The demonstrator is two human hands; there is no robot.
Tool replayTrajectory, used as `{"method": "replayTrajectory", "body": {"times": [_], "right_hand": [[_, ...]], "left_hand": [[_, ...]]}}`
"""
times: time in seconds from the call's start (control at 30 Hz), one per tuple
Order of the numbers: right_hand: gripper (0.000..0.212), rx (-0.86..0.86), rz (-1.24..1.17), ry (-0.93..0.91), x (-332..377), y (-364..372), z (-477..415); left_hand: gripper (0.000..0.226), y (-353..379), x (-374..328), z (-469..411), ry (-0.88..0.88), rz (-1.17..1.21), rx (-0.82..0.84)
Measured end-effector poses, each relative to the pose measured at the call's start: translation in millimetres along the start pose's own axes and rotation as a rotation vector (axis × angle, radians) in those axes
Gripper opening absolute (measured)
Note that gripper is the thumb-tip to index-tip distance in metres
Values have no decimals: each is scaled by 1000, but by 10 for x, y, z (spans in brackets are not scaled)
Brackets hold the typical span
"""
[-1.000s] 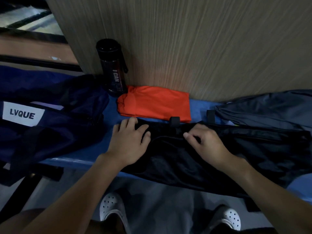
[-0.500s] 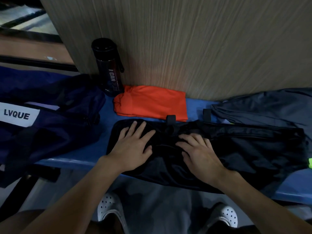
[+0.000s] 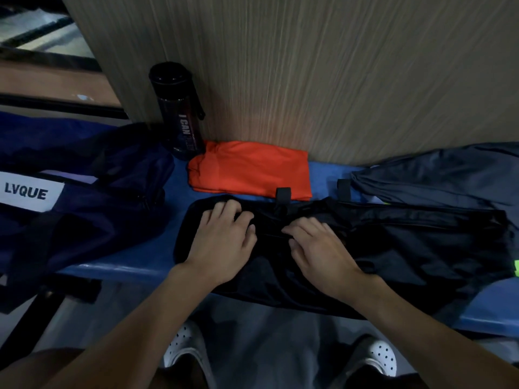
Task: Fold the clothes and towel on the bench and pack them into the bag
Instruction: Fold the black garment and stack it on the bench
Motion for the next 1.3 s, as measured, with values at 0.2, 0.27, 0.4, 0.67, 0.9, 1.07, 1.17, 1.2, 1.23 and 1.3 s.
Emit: {"method": "replayTrajectory", "body": {"times": [0.2,0.27,0.4,0.67,0.9,1.07,1.17,1.2,1.23,1.3], "right_hand": [[61,125,-1,112,-8,69,-100],[64,184,25,110,7,87,-121],[77,300,140,145,-84,152,-177],[62,89,160,103,-23,75,-15],[70,260,235,240,-231,123,282],[76,266,185,215,-268,18,179],[56,59,206,178,-258,-170,397],[51,22,224,193,-302,-203,483],[50,45,231,223,-350,-221,553],[58,142,206,219,-456,-196,659]], "left_hand": [[68,202,142,112,-52,-66,289],[64,214,167,104,-76,-87,330],[68,178,200,68,-119,-142,381],[75,47,43,27,-66,-75,134],[75,251,136,149,-102,-134,321],[82,178,102,58,-161,-126,362],[69,38,-233,-31,-55,-53,99],[62,34,-369,-50,48,-8,35],[58,82,-480,-48,141,23,24],[64,207,-629,-8,215,3,167]]}}
Point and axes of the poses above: each hand's wrist, its own z-axis away from the middle knuckle, its own y-axis out of the palm, x = y × z, the point moved 2 cm from there along -z, towards the middle knuckle, and after that the axes turned 7 degrees about -x, right-handed, at the moved point
